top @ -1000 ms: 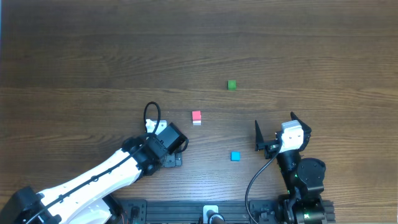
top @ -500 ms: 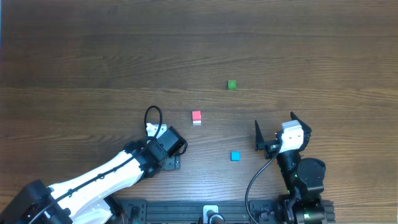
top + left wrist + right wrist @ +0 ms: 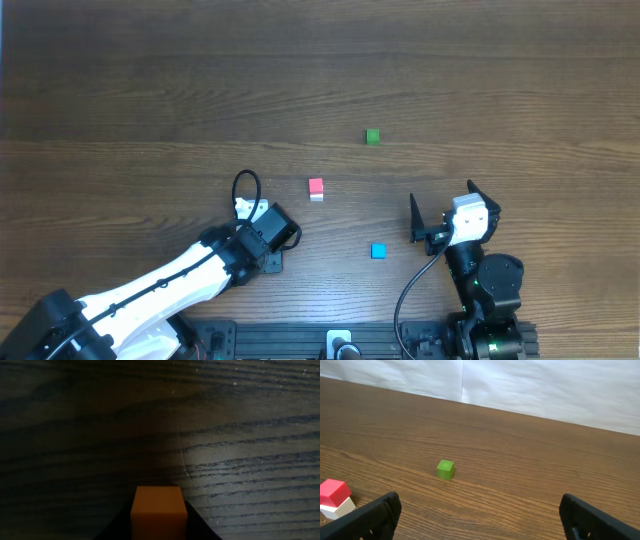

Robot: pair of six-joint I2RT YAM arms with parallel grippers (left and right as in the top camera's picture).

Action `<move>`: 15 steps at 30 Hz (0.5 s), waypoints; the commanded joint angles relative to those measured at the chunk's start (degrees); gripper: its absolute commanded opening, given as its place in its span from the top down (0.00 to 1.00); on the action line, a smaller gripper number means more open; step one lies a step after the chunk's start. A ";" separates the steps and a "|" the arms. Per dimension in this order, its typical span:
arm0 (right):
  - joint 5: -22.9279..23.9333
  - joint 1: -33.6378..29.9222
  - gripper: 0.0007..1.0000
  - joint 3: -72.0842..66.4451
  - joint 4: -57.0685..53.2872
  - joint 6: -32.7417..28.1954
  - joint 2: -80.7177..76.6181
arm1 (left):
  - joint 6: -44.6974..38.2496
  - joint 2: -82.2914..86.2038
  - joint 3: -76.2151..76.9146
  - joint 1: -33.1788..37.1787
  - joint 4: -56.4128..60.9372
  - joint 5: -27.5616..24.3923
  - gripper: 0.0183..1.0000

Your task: Stack Cubes

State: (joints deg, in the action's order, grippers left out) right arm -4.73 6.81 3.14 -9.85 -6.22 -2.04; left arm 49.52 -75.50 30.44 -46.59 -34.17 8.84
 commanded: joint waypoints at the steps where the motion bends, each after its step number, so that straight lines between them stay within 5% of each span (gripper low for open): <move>1: 0.26 0.26 0.01 0.07 -0.74 -0.07 0.26 | 0.24 -0.26 -0.46 -0.04 0.11 0.26 0.80; 8: 0.26 0.26 0.01 0.07 -0.74 -0.09 0.26 | 0.33 0.17 1.92 -0.04 -2.10 0.15 0.86; 15: 0.26 0.26 0.01 0.07 -0.74 -0.09 0.26 | 0.70 -3.58 24.28 -0.98 -17.97 1.99 0.90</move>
State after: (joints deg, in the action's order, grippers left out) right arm -4.73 6.81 3.14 -9.87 -6.24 -2.07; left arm 49.56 -76.51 43.77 -47.22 -49.23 9.13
